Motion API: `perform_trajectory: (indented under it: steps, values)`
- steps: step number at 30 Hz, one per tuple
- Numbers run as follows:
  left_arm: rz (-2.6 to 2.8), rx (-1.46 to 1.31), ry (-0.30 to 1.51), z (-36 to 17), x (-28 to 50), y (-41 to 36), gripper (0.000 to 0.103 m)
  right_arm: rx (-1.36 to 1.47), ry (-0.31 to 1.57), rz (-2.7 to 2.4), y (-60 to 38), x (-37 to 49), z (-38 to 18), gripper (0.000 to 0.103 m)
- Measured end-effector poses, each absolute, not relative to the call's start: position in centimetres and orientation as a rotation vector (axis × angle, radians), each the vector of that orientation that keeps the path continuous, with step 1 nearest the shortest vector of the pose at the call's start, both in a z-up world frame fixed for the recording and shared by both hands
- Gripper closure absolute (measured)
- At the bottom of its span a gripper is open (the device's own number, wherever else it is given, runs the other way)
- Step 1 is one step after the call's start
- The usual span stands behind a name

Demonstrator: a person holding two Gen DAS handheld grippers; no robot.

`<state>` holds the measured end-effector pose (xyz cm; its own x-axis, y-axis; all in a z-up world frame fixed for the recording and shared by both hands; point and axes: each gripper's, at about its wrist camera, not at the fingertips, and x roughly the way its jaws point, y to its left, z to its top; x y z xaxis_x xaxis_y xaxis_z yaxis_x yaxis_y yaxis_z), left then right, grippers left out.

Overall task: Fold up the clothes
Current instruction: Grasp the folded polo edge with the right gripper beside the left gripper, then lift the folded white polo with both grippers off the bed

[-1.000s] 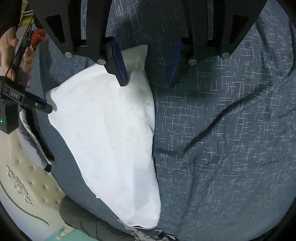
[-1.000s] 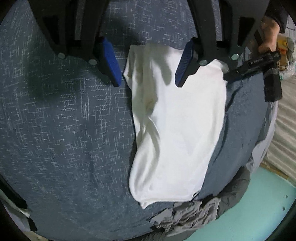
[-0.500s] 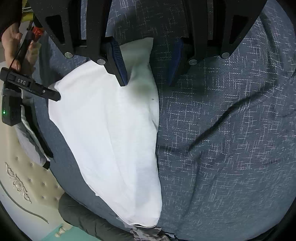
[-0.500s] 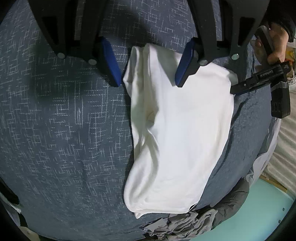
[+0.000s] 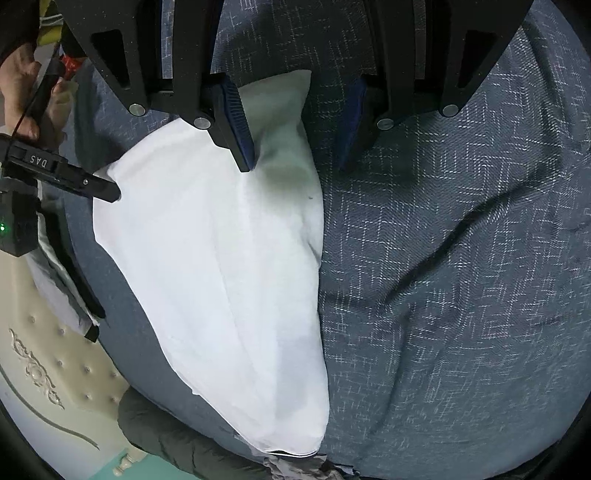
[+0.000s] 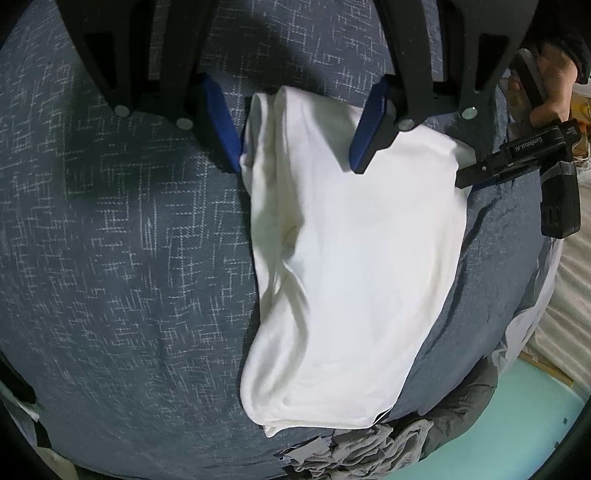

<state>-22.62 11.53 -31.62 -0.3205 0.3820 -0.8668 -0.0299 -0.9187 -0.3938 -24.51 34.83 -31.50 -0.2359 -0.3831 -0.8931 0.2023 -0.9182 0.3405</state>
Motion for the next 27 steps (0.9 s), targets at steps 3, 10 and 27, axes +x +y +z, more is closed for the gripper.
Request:
perform_trajectory:
  steps: [3, 10, 27]
  values:
    - [2.310, -1.646, -0.450, -31.7, -22.6, 11.7, 0.057, 1.651, -0.202, -2.196, 34.6, -24.3, -31.7, 0.055]
    - [2.275, -1.632, -0.452, -31.5, -22.0, 12.2, 0.085, 1.638, -0.168, -2.157, 33.9, -23.8, -31.6, 0.088]
    - [2.250, -1.662, -0.455, -32.7, -22.9, 12.7, 0.084, 1.639, -0.284, -2.142, 35.5, -24.3, -33.0, 0.078]
